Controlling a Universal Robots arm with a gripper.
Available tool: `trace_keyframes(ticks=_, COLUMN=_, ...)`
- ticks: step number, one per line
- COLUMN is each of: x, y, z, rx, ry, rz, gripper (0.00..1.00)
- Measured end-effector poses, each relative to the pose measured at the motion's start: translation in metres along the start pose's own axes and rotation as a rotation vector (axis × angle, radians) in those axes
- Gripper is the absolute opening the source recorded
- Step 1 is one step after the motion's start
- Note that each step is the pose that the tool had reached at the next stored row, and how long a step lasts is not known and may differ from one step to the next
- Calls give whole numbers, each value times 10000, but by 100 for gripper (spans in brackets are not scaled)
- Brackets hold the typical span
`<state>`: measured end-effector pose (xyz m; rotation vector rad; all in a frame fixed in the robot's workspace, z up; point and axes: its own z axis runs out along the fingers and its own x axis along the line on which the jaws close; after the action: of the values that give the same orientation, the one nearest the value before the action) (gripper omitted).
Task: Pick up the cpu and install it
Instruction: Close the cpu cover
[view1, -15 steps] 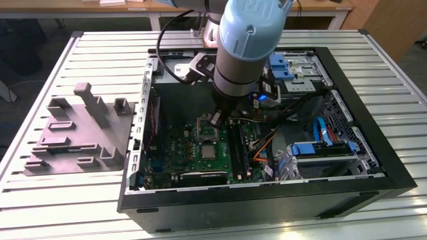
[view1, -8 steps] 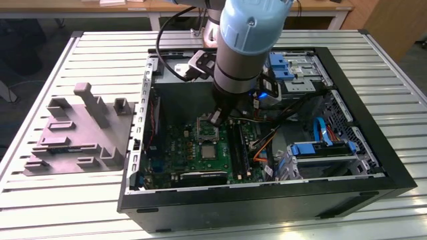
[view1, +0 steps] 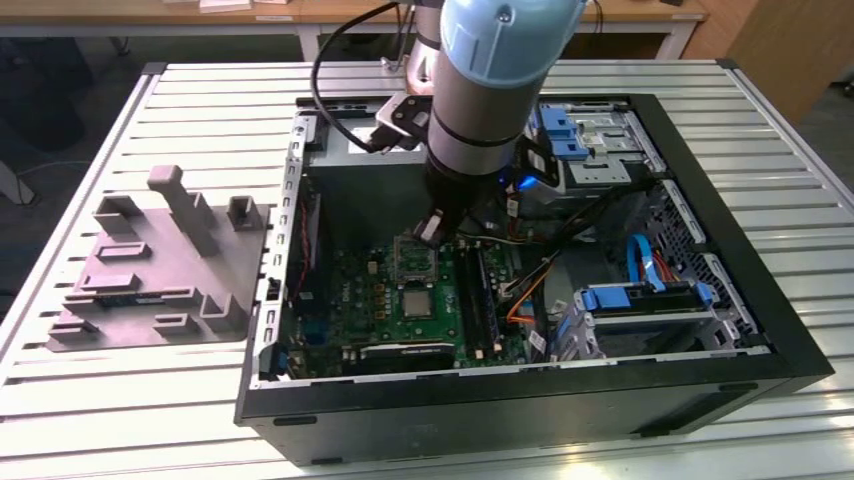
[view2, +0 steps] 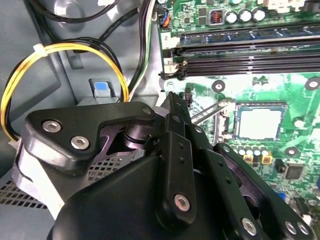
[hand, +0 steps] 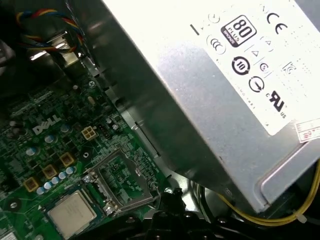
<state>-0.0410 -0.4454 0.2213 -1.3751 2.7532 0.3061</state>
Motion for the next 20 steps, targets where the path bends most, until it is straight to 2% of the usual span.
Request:
trace_keyframes(ticks=7, x=-23, y=24, z=-69, rx=276, ry=379, rz=-24, gripper=11)
trace_keyframes(ticks=9, x=-24, y=32, z=-84, rx=321, ry=452, rz=-69, gripper=11)
trace_keyframes(ticks=14, x=-6, y=58, z=-88, rx=324, ry=481, rz=-196, gripper=11)
trace_keyframes(ticks=20, x=5, y=73, z=-93, rx=343, ry=476, rz=-320, gripper=11)
